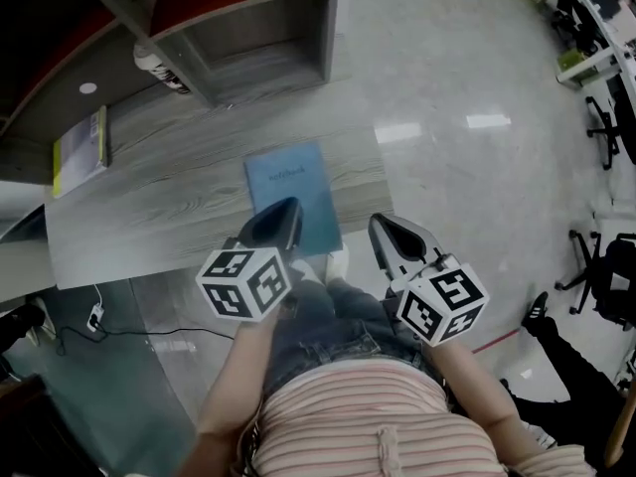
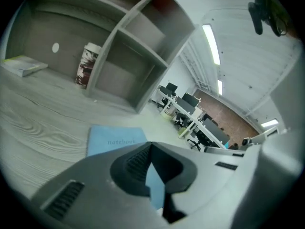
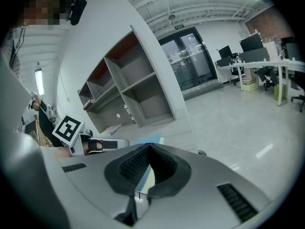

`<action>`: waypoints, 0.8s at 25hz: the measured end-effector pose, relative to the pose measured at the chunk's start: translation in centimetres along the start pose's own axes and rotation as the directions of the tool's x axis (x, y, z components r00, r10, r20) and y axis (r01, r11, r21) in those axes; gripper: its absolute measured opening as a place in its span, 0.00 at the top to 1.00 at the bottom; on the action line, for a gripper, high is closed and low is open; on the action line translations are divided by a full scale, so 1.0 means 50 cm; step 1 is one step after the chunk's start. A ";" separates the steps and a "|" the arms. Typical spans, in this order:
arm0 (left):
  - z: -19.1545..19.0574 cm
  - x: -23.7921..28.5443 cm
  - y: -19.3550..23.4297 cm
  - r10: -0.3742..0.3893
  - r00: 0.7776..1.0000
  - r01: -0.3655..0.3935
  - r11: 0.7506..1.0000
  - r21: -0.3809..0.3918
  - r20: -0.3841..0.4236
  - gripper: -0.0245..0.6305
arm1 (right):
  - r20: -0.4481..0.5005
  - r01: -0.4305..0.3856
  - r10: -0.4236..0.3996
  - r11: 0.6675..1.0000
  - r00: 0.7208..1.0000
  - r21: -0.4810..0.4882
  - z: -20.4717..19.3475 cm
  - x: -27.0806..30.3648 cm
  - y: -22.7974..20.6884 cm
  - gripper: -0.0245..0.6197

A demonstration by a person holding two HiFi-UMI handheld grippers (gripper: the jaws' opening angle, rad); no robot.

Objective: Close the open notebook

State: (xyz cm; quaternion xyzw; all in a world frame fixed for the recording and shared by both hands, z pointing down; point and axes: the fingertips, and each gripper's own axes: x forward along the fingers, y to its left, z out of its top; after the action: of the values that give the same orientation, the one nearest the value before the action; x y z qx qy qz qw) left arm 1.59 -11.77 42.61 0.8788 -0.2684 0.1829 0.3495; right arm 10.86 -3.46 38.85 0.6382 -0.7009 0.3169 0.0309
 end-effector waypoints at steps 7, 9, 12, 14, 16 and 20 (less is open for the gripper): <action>0.048 -0.085 0.018 0.043 0.988 -0.048 0.998 0.029 0.150 0.94 | 0.013 -0.060 0.061 0.996 0.998 -0.064 0.021 0.015 0.049 0.95; 0.054 -0.106 0.020 0.054 0.982 -0.066 0.996 0.061 0.181 0.94 | 0.018 -0.077 0.079 0.993 0.997 -0.086 0.028 0.018 0.064 0.95; 0.062 -0.133 0.028 0.067 0.974 -0.089 0.992 0.093 0.217 0.94 | 0.031 -0.099 0.104 0.988 0.994 -0.117 0.044 0.025 0.085 0.95; 0.059 -0.151 0.030 0.066 0.971 -0.089 0.992 0.094 0.229 0.94 | 0.041 -0.107 0.113 0.986 0.993 -0.129 0.052 0.022 0.100 0.95; 0.051 -0.169 0.030 0.067 0.970 -0.091 0.991 0.096 0.235 0.94 | 0.047 -0.109 0.116 0.985 0.992 -0.135 0.052 0.014 0.111 0.95; 0.049 -0.200 0.032 0.082 0.962 -0.117 0.985 0.124 0.260 0.94 | 0.064 -0.124 0.135 0.980 0.989 -0.154 0.056 0.010 0.129 0.95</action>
State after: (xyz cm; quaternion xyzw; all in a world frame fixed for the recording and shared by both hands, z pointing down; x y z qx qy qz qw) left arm -6.92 -11.09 36.66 0.9025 -0.3416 0.1045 0.2407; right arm 5.89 -5.35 34.26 0.5983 -0.7635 0.2408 0.0319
